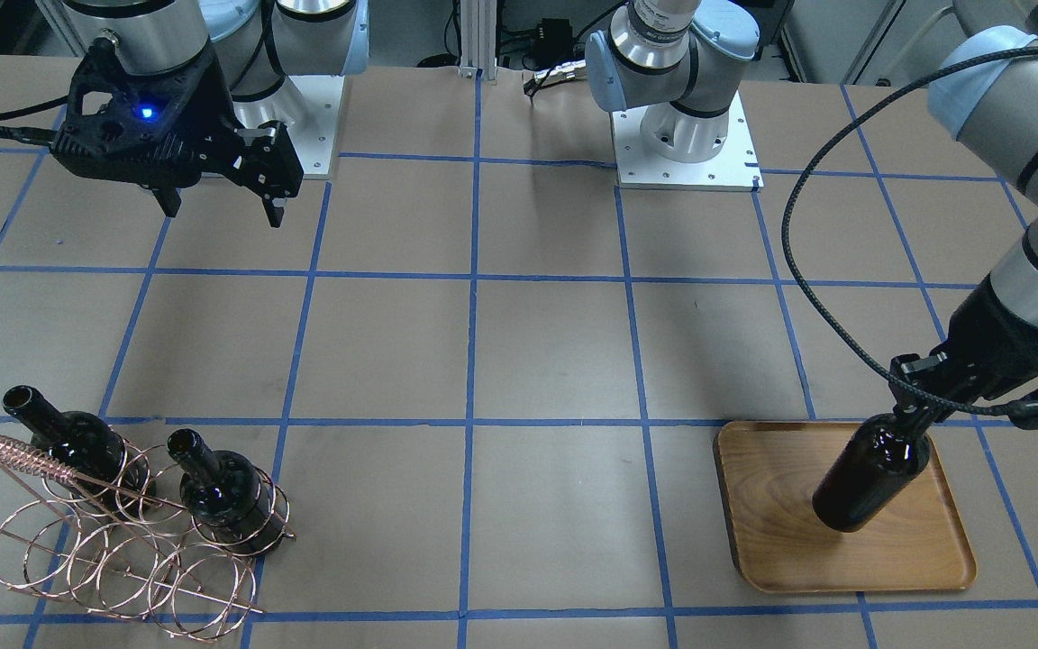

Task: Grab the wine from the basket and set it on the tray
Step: 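Grasp the bottle with the left gripper and carry it onto the wooden tray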

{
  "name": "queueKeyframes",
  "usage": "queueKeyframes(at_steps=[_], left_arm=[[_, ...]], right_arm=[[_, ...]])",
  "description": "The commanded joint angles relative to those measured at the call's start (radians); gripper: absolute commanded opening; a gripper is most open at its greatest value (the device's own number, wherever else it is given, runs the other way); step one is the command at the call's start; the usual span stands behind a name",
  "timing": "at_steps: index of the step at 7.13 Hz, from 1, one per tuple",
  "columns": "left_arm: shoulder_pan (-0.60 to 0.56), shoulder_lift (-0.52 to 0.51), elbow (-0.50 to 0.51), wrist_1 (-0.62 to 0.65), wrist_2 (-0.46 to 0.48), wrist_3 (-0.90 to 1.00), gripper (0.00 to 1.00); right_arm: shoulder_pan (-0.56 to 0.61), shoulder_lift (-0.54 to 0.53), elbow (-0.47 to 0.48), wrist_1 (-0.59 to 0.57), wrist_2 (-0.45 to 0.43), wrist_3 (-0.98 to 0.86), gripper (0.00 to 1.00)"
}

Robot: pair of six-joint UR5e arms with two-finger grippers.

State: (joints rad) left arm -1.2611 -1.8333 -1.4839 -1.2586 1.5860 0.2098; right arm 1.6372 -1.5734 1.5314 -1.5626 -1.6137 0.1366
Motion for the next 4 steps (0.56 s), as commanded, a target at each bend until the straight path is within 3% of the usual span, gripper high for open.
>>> queueKeyframes(at_steps=[1, 4], left_arm=[[0.025, -0.018, -0.002, -0.002, 0.002, 0.022, 0.00], [0.061, -0.027, -0.010, -0.013, -0.024, 0.083, 0.00]], right_arm=[[0.001, -0.002, 0.007, -0.002, 0.002, 0.000, 0.99], [0.001, -0.003, 0.006, -0.004, -0.002, 0.005, 1.00]])
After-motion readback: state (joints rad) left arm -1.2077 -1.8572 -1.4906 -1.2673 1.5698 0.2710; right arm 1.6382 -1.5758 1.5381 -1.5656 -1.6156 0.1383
